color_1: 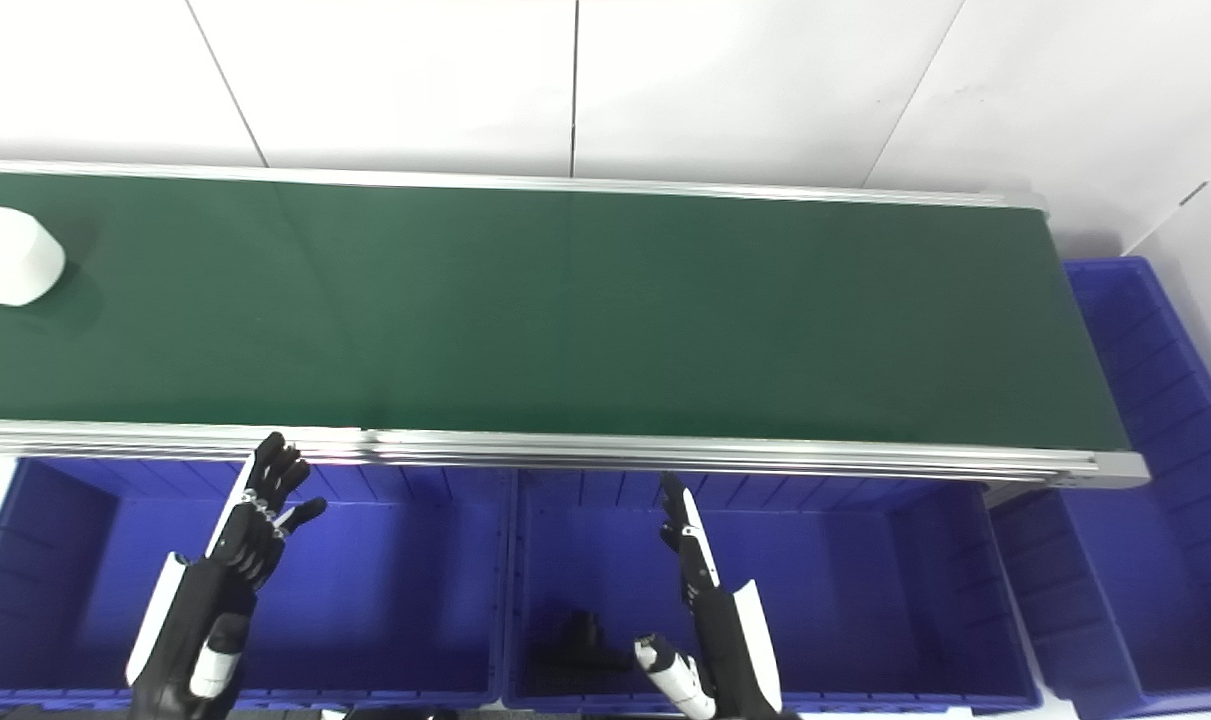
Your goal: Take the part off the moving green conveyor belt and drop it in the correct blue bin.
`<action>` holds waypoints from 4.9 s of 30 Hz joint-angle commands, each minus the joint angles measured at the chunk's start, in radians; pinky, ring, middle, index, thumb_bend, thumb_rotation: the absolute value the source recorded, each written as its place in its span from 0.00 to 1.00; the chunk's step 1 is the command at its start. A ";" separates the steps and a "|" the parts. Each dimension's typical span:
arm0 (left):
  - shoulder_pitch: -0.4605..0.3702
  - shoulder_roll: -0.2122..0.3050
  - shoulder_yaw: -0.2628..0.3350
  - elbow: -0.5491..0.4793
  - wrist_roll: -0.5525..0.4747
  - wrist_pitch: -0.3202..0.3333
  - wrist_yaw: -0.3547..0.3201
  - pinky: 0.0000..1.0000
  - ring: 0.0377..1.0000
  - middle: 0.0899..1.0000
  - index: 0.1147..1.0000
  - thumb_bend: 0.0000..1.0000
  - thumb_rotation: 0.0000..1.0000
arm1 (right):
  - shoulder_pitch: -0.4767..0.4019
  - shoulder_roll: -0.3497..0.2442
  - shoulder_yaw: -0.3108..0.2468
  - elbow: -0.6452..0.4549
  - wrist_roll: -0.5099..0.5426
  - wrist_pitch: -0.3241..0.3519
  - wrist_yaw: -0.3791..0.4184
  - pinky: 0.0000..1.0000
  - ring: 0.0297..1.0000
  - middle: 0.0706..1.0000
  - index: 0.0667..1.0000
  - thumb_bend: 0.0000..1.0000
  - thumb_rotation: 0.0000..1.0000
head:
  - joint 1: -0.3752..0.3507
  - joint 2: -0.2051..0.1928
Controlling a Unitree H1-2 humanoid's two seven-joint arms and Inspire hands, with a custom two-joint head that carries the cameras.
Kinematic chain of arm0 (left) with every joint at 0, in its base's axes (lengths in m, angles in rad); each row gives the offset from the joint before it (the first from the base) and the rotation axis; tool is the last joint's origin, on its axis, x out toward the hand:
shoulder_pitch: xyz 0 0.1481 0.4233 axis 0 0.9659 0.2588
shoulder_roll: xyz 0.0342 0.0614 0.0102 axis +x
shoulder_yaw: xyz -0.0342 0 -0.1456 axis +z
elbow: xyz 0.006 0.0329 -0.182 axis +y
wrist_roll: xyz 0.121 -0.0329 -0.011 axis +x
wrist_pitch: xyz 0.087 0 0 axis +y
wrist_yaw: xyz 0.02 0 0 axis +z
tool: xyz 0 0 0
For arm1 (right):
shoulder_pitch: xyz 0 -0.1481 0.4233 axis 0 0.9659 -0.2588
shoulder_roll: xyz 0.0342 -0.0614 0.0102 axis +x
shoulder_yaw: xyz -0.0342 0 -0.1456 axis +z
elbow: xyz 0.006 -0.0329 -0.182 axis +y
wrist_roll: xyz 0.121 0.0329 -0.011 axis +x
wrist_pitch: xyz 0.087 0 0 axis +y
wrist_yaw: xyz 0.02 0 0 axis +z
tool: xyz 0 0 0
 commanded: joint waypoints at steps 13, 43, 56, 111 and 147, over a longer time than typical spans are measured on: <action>-0.005 -0.005 -0.005 -0.009 0.017 -0.031 0.011 0.85 0.95 0.98 1.00 1.00 0.99 | -0.010 -0.011 0.017 0.002 -0.017 -0.057 -0.049 0.95 0.98 1.00 1.00 1.00 1.00 | 0.005 -0.002; -0.006 -0.006 -0.007 -0.006 0.028 -0.044 0.017 0.83 0.94 0.97 1.00 1.00 1.00 | -0.018 -0.031 0.039 0.010 -0.012 -0.057 -0.074 0.95 0.98 1.00 1.00 1.00 0.98 | 0.004 -0.004; 0.001 -0.013 -0.016 0.021 0.025 -0.073 0.024 0.84 0.94 0.97 1.00 1.00 0.99 | -0.017 -0.049 0.049 0.025 -0.008 -0.057 -0.093 0.95 0.98 1.00 1.00 1.00 0.97 | 0.062 -0.077; -0.995 0.453 0.082 0.289 0.617 -0.083 0.099 0.83 0.90 0.91 0.95 1.00 0.25 | -0.152 -0.092 0.096 0.191 0.123 -0.057 -0.120 1.00 1.00 1.00 1.00 1.00 0.91 | 0.224 -0.259; -1.164 0.374 -0.253 0.786 0.802 0.067 0.047 0.77 0.86 0.85 0.87 1.00 0.27 | -0.103 -0.077 0.083 0.142 0.112 -0.056 -0.087 0.97 0.99 1.00 1.00 1.00 0.89 | 0.190 -0.212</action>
